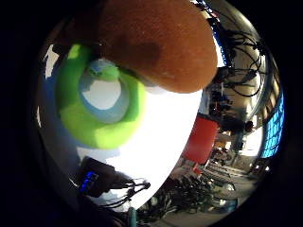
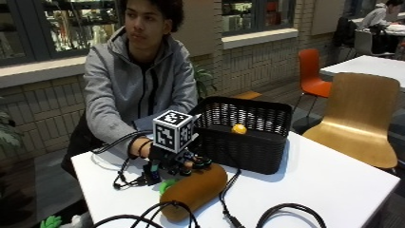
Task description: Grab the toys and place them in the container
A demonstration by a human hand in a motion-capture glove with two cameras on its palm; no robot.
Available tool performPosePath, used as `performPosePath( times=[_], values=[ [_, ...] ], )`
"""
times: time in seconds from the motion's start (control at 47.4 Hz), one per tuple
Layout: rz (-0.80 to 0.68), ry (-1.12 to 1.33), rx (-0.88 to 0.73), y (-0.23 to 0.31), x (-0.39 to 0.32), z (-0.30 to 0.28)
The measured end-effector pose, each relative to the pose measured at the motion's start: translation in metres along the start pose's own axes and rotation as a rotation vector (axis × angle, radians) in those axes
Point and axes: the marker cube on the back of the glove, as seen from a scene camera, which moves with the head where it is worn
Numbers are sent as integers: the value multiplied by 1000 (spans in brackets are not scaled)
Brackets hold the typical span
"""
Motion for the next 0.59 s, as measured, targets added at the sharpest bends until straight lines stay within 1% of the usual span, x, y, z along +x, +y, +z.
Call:
performPosePath(
  times=[0.19,0.422,0.485,0.591],
  values=[
    [-18,31,15,0,-8,-3],
    [11,2,19,-1,-11,-2],
    [12,37,54,2,-12,-2],
    [10,80,157,5,-10,-6]
  ],
)
